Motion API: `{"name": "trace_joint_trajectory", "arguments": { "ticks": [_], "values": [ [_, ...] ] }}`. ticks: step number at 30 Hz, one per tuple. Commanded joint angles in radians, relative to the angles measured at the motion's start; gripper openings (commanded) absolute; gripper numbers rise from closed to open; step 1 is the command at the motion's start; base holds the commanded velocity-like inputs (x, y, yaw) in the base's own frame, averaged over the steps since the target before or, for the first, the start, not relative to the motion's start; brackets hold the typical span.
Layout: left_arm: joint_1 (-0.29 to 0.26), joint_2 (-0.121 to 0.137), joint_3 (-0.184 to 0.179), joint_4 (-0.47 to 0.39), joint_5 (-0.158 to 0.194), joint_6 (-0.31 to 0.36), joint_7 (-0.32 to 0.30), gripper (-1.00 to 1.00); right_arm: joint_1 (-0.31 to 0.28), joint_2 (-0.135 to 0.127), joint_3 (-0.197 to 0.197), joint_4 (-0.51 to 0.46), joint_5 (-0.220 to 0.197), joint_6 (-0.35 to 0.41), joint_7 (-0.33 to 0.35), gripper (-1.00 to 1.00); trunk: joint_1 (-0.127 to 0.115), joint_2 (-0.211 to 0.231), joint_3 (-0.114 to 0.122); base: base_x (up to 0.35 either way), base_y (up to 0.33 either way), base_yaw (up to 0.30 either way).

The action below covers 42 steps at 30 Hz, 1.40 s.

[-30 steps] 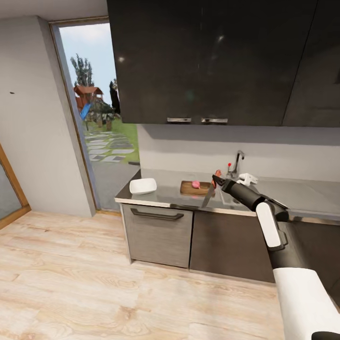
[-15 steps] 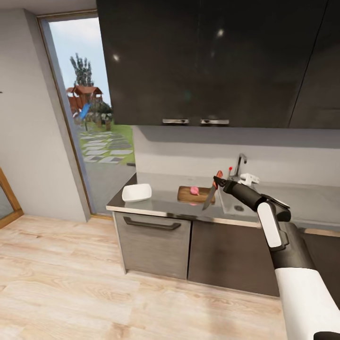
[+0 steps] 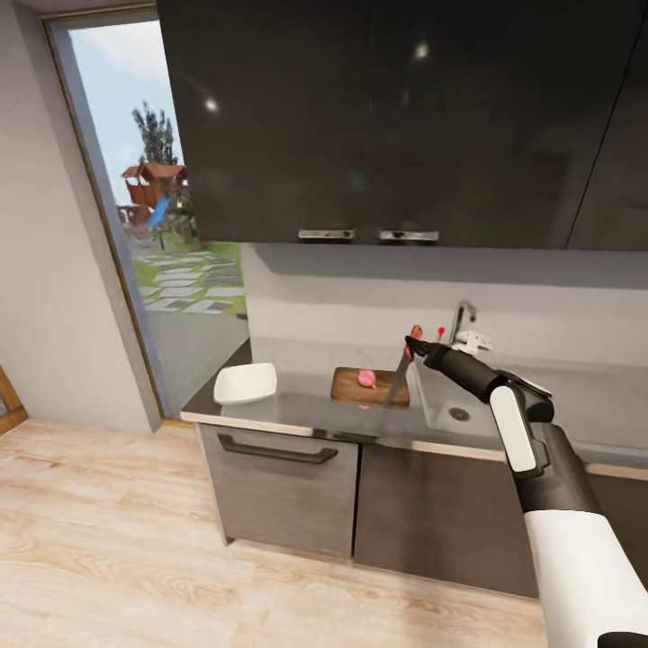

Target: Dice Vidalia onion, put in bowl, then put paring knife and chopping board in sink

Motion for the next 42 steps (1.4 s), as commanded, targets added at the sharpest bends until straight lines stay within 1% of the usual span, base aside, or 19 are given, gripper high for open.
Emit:
{"name": "trace_joint_trajectory", "arguments": {
  "ticks": [1,5,6,9,22,24,29,32,33,38,40,42],
  "values": [
    [0.0,0.0,-0.005,0.001,0.005,-0.003,0.003,1.0,-0.001,0.0,-0.002,0.0,-0.003,0.006,0.015,-1.0,0.001,-0.001,-0.001,0.309,-0.036,0.0],
    [0.0,0.001,-0.005,0.001,0.005,-0.003,0.003,1.0,-0.001,0.0,-0.002,0.002,-0.002,0.007,0.063,-1.0,0.001,-0.001,-0.001,0.311,-0.014,0.0],
    [0.0,0.001,-0.005,0.001,0.005,-0.003,0.003,1.0,-0.001,0.0,-0.002,0.002,-0.001,0.007,0.085,-1.0,0.001,-0.001,-0.001,0.315,-0.004,0.0],
    [0.0,0.001,-0.005,0.001,0.005,-0.003,0.003,1.0,-0.001,0.0,-0.002,0.002,-0.001,0.007,0.114,-1.0,0.001,-0.001,-0.001,0.316,-0.002,0.0],
    [0.0,0.001,-0.005,0.001,0.005,-0.003,0.003,1.0,-0.001,0.0,-0.002,0.006,-0.001,0.007,0.14,-1.0,0.001,-0.001,-0.001,0.318,0.0,0.0],
    [0.0,0.001,-0.005,0.001,0.005,-0.003,0.003,1.0,-0.001,0.0,-0.003,0.019,-0.001,0.007,0.168,-1.0,0.001,-0.001,-0.001,0.318,0.0,0.0],
    [0.0,0.001,-0.005,0.003,0.005,-0.003,0.003,1.0,-0.001,0.001,-0.005,0.057,0.0,0.007,0.267,-1.0,0.001,-0.001,-0.001,0.293,0.0,0.0],
    [0.0,0.001,-0.005,0.003,0.005,-0.003,0.003,1.0,-0.001,0.003,-0.006,0.063,-0.002,0.005,0.303,-1.0,0.001,-0.001,-0.001,0.117,0.0,0.0],
    [0.0,0.001,-0.005,0.004,0.005,-0.003,0.003,1.0,0.0,0.004,-0.006,0.065,-0.002,0.002,0.325,-1.0,0.001,-0.001,-0.001,0.032,0.0,0.0],
    [0.0,0.0,-0.006,0.004,0.005,-0.003,0.003,1.0,0.003,0.003,-0.007,0.068,0.001,-0.002,0.34,-1.0,0.001,-0.001,-0.001,0.012,0.0,0.0],
    [0.0,0.0,-0.006,0.004,0.005,-0.003,0.003,1.0,0.003,0.001,-0.01,0.083,0.0,-0.003,0.343,-1.0,0.001,-0.001,-0.001,0.002,0.0,0.0],
    [0.0,0.0,-0.006,0.004,0.004,-0.003,0.003,1.0,0.004,-0.002,-0.013,0.116,-0.001,-0.004,0.368,-1.0,0.001,-0.001,-0.001,0.001,0.0,0.0]
  ]
}}
